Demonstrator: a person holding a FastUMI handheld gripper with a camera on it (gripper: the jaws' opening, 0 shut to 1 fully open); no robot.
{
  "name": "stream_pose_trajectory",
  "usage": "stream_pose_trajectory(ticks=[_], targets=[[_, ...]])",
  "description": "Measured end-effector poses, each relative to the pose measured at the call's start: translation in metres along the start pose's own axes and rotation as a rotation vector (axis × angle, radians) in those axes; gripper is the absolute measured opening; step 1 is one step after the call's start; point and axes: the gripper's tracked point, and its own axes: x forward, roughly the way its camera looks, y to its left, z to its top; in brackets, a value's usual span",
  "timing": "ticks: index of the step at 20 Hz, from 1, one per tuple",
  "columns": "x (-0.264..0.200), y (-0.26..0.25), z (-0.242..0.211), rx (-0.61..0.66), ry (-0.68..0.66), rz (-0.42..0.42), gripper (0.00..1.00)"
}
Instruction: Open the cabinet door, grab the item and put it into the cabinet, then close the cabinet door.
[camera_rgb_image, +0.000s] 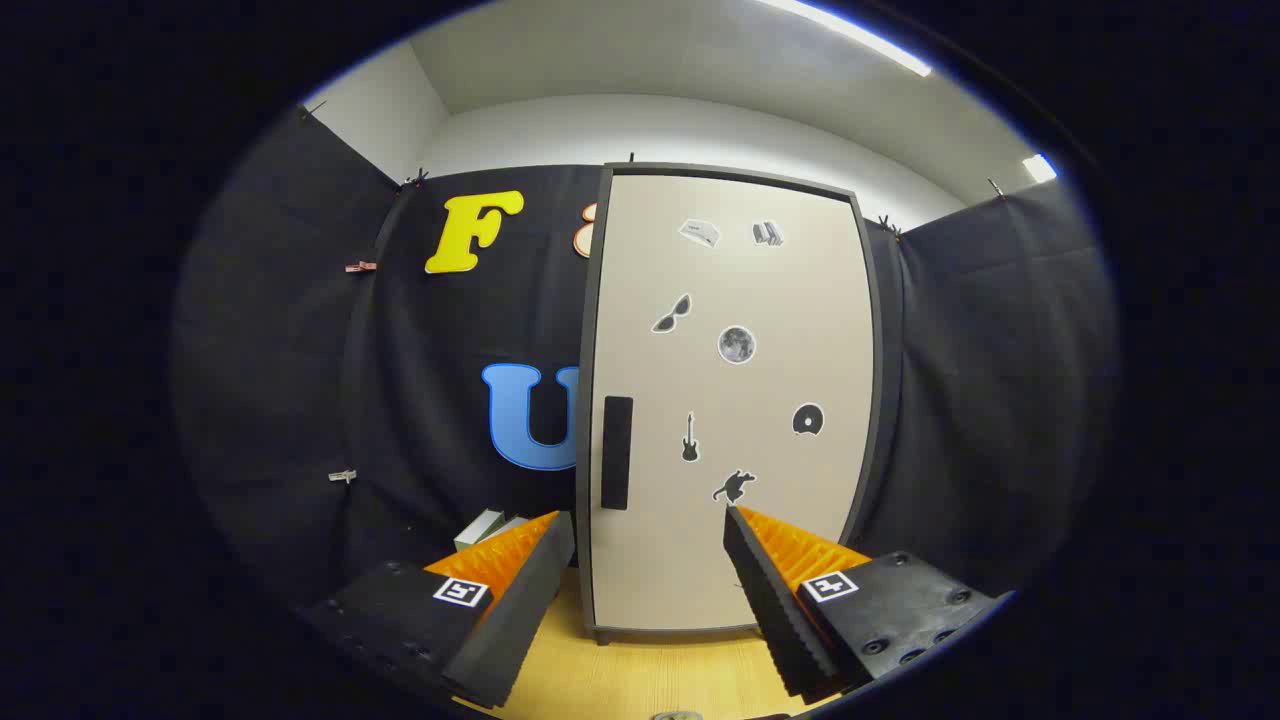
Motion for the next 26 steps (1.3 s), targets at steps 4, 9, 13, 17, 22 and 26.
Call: stream_pose_trajectory(ticks=[4,9,13,17,22,26], targets=[[0.002,0.000,-0.001,0.007,0.004,0.002,0.97],[0.004,0.000,-0.006,0.018,0.016,0.001,0.97],[0.003,0.001,-0.007,0.016,0.019,0.002,0.97],[0.002,0.002,-0.007,0.017,0.014,-0.002,0.97],[0.003,0.008,-0.011,0.012,0.027,-0.017,0.97],[0.009,0.021,-0.012,0.025,0.013,-0.001,0.97]])
